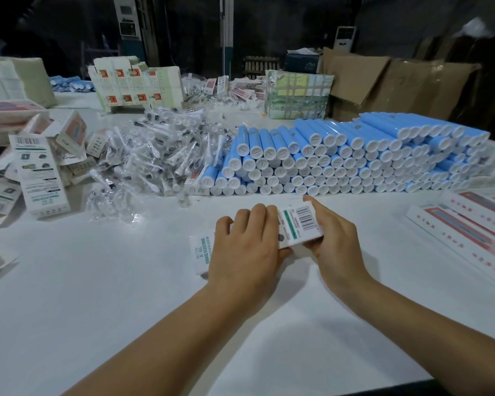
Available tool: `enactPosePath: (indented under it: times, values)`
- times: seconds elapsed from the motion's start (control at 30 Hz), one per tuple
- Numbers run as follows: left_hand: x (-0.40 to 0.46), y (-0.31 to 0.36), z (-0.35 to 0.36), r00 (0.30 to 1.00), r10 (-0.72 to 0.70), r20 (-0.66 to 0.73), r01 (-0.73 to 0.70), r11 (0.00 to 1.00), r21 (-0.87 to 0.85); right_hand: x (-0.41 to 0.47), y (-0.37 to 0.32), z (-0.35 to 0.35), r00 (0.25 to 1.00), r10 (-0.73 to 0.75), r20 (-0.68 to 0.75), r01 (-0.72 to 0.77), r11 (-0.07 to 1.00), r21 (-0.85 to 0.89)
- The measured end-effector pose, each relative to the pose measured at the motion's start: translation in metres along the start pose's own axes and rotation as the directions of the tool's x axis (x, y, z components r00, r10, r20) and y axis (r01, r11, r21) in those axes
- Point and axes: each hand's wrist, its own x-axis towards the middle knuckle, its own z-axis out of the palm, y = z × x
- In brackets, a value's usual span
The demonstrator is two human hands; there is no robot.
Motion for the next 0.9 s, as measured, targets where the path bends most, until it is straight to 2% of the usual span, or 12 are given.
enactPosePath:
  times: [0.13, 0.3, 0.5, 0.7, 0.77, 0.87, 0.9]
  values:
    - [0.002, -0.003, 0.0, 0.999, -0.036, 0.023, 0.036, 0.999, -0.015, 0.003, 0.004, 0.001, 0.999, -0.006, 0.048, 0.01, 0.997, -0.074]
    - [0.005, -0.005, 0.001, 0.995, -0.087, 0.049, 0.087, 0.996, -0.002, -0.001, 0.0, 0.002, 0.997, -0.081, 0.011, 0.082, 0.971, -0.227]
    - [0.003, -0.007, 0.003, 0.999, -0.035, -0.003, 0.035, 0.998, 0.044, -0.01, -0.002, 0.002, 0.95, -0.297, 0.094, 0.304, 0.822, -0.482]
    - [0.001, -0.008, 0.0, 1.0, 0.012, -0.021, -0.011, 0.998, 0.058, -0.01, -0.003, 0.001, 0.894, -0.408, 0.186, 0.436, 0.691, -0.577]
    - [0.003, -0.008, 0.0, 1.0, 0.013, -0.018, -0.013, 0.999, 0.036, -0.009, -0.002, -0.001, 0.914, -0.373, 0.162, 0.398, 0.738, -0.544]
    - [0.006, -0.006, -0.004, 0.998, -0.055, 0.015, 0.056, 0.997, -0.047, -0.01, -0.006, 0.003, 0.964, -0.232, 0.132, 0.263, 0.913, -0.311]
    - [0.008, -0.005, -0.007, 0.995, -0.091, 0.035, 0.093, 0.992, -0.09, -0.01, -0.008, 0.004, 0.966, -0.221, 0.133, 0.248, 0.937, -0.246]
